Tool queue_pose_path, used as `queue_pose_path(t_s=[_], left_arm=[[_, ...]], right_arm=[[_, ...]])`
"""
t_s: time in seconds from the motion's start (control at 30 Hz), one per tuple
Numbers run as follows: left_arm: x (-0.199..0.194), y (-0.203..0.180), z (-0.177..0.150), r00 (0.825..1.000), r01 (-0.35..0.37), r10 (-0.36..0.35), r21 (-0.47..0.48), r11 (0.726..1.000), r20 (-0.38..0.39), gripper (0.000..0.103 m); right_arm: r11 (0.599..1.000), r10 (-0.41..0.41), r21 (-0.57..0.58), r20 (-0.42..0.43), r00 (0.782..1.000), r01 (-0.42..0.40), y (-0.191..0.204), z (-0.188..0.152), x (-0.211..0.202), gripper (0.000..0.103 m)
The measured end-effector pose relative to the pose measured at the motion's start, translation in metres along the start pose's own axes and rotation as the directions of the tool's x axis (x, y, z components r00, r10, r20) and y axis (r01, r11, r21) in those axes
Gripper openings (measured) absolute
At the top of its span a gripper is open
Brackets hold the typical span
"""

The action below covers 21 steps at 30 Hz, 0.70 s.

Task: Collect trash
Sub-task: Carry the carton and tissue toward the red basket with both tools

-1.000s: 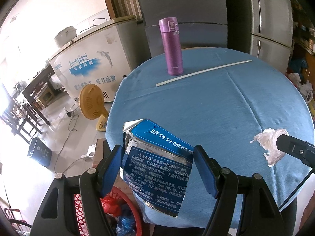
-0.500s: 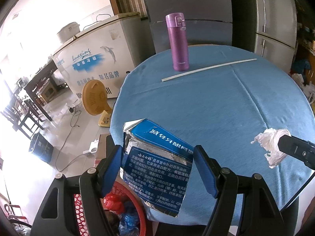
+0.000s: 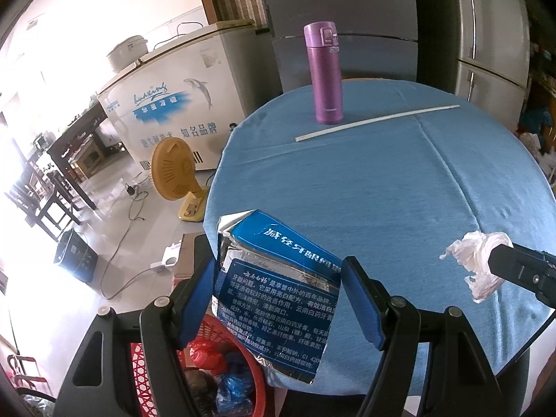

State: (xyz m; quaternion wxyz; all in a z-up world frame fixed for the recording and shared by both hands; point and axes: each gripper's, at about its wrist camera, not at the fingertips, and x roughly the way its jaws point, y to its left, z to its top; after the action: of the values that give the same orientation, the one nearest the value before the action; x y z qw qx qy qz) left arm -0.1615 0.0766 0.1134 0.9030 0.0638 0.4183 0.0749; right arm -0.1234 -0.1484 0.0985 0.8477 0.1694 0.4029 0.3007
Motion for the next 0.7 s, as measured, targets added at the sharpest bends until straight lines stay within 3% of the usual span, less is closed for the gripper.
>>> queue_pose_path(t_s=[0.7], left_arm=[[-0.009,0.004,-0.004,0.999,-0.036,0.036,-0.045,0.998,-0.001,0.074]], right_arm=[[0.999,0.019,-0.038,-0.029,0.999,-0.020,0.017,-0.002,0.013,0.040]])
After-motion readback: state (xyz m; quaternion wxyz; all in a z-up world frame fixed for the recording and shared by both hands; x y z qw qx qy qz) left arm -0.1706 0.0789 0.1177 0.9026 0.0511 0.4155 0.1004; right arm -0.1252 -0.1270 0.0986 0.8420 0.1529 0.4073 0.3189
